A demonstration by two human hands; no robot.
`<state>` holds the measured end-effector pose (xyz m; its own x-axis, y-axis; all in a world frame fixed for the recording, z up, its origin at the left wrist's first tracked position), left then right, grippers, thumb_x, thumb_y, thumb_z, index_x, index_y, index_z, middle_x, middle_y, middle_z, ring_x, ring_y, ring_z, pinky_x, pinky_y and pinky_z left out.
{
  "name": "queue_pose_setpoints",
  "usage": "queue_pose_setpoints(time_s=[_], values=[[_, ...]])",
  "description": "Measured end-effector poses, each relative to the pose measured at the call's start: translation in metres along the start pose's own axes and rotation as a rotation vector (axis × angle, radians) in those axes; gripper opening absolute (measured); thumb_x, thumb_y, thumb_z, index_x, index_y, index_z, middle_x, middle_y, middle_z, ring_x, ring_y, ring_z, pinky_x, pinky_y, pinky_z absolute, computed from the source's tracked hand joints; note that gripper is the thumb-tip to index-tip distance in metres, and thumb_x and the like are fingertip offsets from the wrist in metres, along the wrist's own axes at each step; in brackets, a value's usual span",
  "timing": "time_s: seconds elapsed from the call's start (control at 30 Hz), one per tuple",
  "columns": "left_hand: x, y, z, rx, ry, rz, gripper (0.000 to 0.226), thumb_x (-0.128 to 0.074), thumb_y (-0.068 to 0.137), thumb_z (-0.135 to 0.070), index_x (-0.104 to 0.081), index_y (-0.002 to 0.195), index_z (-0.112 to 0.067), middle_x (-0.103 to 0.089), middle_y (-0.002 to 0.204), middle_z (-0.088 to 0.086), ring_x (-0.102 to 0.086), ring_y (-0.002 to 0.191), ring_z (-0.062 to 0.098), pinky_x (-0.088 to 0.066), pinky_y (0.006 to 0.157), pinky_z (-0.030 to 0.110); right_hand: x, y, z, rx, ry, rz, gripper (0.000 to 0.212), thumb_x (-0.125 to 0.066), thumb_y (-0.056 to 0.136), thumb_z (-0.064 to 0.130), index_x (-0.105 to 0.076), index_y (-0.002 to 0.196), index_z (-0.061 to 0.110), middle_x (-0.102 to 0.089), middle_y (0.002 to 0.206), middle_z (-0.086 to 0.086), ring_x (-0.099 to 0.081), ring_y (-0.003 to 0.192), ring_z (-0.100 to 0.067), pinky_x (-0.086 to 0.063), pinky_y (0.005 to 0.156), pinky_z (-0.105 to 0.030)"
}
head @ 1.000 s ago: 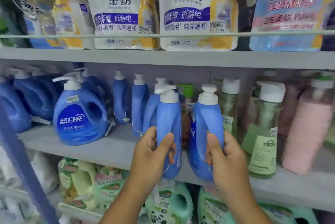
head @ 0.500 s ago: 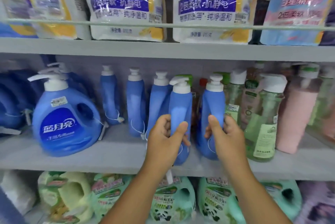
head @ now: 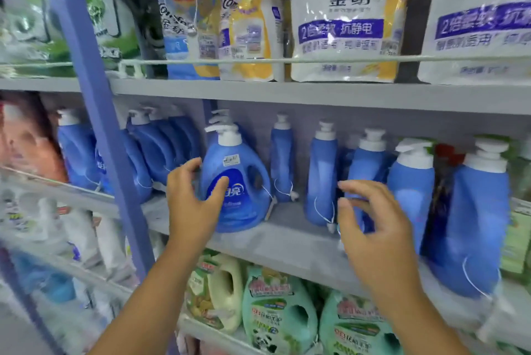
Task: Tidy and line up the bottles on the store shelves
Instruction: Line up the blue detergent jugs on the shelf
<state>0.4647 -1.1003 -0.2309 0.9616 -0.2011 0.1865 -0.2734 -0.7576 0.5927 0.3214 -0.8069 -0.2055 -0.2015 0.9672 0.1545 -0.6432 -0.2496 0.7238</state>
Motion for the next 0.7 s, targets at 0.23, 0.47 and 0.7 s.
queue_pose_setpoints(time_s=[0.23, 0.47, 0.7], values=[[-0.049, 0.035, 0.064, 0.152, -0.269, 0.479, 0.071, -0.072, 0.080, -0.060, -0.050, 0.144, -0.037, -0.062, 0.138, -0.013, -0.062, 0.122, 0.006, -0.053, 0.103, 0.038, -0.148, 0.059, -0.003, -0.246, -0.050, 0.319, 0.047, -0.078, 0.086, 0.039, -0.058, 0.128, 0.039, -0.059, 0.128, 0.019, -0.058, 0.118, -0.002, -0.048, 0.101, -0.024], [-0.051, 0.062, 0.051, -0.137, -0.349, 0.470, 0.027, -0.057, 0.098, -0.040, -0.068, 0.120, -0.030, -0.066, 0.119, -0.008, -0.060, 0.114, -0.002, -0.048, 0.100, 0.027, -0.183, 0.081, -0.001, -0.334, -0.216, 0.219, 0.029, -0.083, 0.076, 0.045, -0.059, 0.090, 0.040, -0.064, 0.090, 0.024, -0.062, 0.089, 0.006, -0.044, 0.066, -0.012], [-0.065, 0.114, 0.092, 0.113, -0.174, 0.507, 0.056, -0.079, 0.083, -0.045, -0.055, 0.133, -0.035, -0.067, 0.120, -0.013, -0.065, 0.107, 0.012, -0.051, 0.094, 0.031, -0.140, 0.082, -0.020, -0.404, -0.249, 0.109, 0.021, -0.078, 0.082, 0.044, -0.064, 0.096, 0.038, -0.070, 0.085, 0.027, -0.066, 0.085, 0.001, -0.050, 0.072, -0.025]])
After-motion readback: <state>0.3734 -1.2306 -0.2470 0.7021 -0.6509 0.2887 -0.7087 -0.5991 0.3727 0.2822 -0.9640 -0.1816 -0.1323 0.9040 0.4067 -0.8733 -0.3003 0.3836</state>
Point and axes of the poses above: each hand's wrist, its own y-axis towards the middle knuckle, its own x-axis out of the back of the hand, z = x × y, the point moved 9 cm from there along y, towards the middle knuckle
